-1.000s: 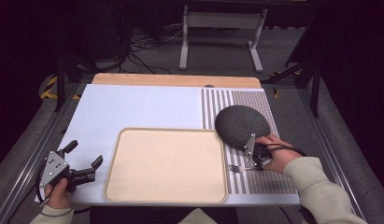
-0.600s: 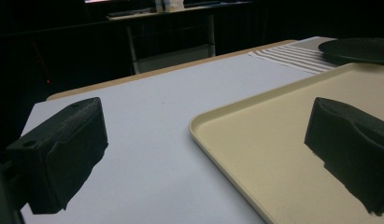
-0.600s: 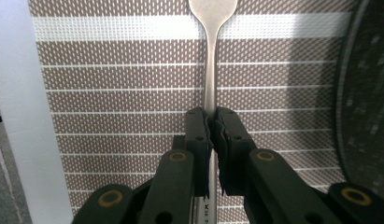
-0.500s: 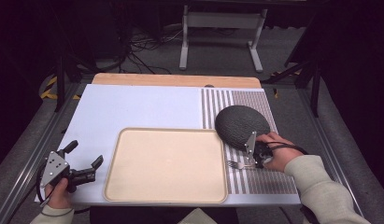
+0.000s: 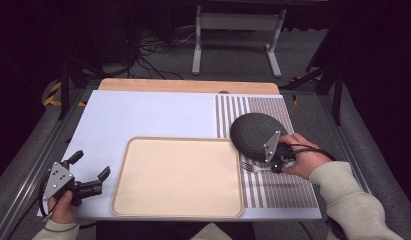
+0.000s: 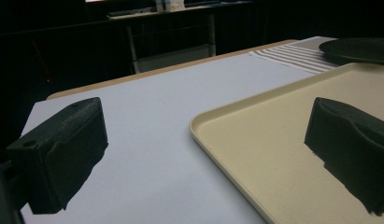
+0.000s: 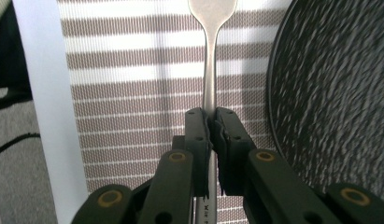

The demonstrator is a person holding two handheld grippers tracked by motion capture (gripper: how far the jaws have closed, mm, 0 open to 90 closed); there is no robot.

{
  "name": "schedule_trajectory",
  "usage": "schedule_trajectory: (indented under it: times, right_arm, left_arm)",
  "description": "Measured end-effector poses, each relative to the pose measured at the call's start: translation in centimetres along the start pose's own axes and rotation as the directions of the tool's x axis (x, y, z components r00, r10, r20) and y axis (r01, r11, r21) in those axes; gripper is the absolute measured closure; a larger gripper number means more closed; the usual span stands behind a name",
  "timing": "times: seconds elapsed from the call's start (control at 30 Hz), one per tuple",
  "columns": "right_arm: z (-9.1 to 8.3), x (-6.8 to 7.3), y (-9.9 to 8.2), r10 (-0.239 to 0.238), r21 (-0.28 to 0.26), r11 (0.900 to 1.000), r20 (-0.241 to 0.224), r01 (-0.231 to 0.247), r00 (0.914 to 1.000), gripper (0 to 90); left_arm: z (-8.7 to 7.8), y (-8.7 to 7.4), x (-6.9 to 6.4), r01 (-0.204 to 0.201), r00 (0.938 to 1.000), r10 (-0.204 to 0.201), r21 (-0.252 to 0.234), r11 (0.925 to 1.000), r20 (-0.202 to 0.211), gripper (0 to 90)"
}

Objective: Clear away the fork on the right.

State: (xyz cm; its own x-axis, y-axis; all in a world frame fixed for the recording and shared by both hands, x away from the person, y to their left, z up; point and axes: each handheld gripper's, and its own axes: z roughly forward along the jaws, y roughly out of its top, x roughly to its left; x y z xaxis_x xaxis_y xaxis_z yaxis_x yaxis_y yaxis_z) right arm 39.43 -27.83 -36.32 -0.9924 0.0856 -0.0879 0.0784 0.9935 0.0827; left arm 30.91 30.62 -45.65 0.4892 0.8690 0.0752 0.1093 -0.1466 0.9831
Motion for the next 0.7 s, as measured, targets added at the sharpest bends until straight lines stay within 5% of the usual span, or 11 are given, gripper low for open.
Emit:
schedule_trajectory:
  times: [0.37, 0.7]
  right_arm:
    - [-1.5, 0.2, 1.5, 0.042, -0.091, 0.995, 0.022, -0.04, 0.9989, 83.7]
    - [-1.5, -0.1, 2.5, 0.117, -0.169, 0.9793, 0.022, -0.111, 0.9929, 83.7]
  left_arm:
    - [0.0, 0.0, 0.0, 0.011, 0.9999, -0.011, -0.004, 0.9999, 0.004, 0.0]
    - [-0.1, 0.0, 0.3, 0.022, 0.9997, -0.022, -0.004, 0.9997, 0.009, 0.0]
